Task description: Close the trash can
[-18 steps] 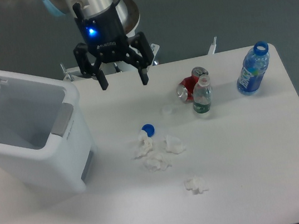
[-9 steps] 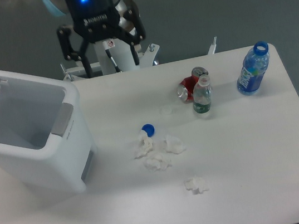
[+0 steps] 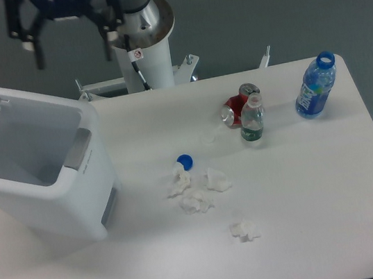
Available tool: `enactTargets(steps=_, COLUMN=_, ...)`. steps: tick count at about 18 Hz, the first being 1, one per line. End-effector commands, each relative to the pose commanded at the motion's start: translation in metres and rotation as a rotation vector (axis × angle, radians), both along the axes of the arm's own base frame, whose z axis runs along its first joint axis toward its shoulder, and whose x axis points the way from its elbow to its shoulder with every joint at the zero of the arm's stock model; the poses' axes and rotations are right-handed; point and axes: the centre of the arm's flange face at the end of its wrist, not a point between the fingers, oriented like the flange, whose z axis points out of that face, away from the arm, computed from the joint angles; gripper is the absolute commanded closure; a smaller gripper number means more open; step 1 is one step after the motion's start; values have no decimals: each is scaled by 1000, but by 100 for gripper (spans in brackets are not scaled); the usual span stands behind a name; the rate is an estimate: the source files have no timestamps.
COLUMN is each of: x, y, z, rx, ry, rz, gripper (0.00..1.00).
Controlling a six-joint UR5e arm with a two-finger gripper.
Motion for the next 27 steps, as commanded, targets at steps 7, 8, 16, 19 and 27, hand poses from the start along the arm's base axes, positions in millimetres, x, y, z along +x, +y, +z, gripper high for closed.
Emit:
enactTargets(steps=7, x=42, y=5, z=8, rx=40, ry=-40, rz=-115, gripper=0)
enactTargets(steps=8, x=44, y=5, z=9, rx=47, ry=-56, rz=-119, gripper=0)
enactTargets(steps=16, x=72, y=11, z=20, rx=83, ry=-107, rz=-194, gripper=0)
enactTargets(steps=19, x=82, y=13, z=19, rx=92, ry=-138, rz=-232, gripper=0)
enactTargets(steps=27, x=103, y=11, z=24, rx=116, ry=-169, rz=-299, gripper=0)
